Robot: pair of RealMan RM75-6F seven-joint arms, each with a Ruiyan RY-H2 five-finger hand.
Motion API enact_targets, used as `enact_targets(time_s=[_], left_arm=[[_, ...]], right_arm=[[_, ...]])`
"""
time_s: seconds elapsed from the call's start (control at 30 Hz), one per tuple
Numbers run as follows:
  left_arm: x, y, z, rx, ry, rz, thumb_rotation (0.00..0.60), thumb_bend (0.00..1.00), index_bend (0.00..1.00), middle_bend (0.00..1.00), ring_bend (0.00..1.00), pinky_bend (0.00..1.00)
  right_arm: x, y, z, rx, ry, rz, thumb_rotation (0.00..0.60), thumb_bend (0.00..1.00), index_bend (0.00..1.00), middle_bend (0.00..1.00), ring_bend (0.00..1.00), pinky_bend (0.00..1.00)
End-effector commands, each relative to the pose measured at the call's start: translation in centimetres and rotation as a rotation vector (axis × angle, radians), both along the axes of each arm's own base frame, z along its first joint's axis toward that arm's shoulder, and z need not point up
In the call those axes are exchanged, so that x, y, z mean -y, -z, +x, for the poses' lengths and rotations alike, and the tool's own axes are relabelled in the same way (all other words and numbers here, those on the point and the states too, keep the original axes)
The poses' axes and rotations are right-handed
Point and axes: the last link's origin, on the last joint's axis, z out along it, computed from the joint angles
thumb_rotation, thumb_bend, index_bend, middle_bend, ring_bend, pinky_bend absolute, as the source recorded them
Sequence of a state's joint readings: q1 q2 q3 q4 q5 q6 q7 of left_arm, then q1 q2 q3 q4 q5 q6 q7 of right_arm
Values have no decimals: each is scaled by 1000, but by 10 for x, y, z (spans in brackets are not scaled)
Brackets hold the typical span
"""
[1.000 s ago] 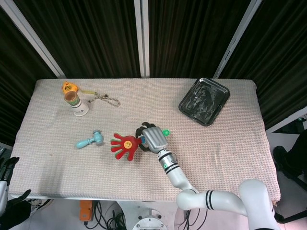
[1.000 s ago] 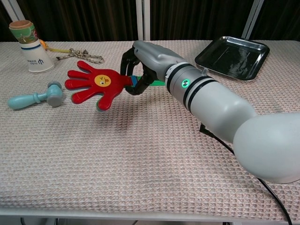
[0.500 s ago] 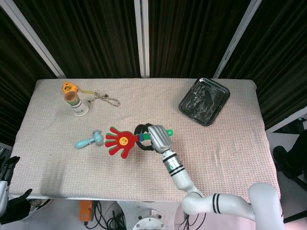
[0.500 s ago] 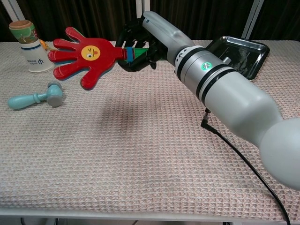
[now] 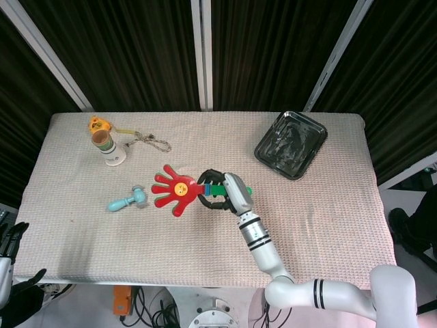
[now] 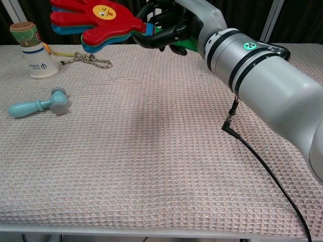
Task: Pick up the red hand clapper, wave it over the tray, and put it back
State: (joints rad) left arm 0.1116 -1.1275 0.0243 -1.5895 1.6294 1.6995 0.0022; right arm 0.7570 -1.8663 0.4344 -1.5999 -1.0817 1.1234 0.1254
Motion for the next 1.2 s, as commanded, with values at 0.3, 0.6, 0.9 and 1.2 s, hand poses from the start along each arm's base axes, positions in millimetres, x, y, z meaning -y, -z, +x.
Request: enact_targets(time_s=[0.3,0.6,0.9,1.2], left_arm=[[-3,0,2,2,12,2,600,67,97,104,0,95],[-4,2,1,6,6,-7,600,67,98,104,0,97],[-5,5,0,16,2,-14,600,68,97,106,0,99],[-4,5,0,26,0,-12,600,68,97,107,0,100]], right_arm=[[13,-50,-1,568,124,361,600,550,972,678,712,962],[22,-42,-21,-56,-92,15,600,526,978,686,712,962],[22,-31,-33,-879,-302,-368,600,528,995,696,713,962],[16,-40,-21,-844,-223,-225,600,528,1000,719,737,964]])
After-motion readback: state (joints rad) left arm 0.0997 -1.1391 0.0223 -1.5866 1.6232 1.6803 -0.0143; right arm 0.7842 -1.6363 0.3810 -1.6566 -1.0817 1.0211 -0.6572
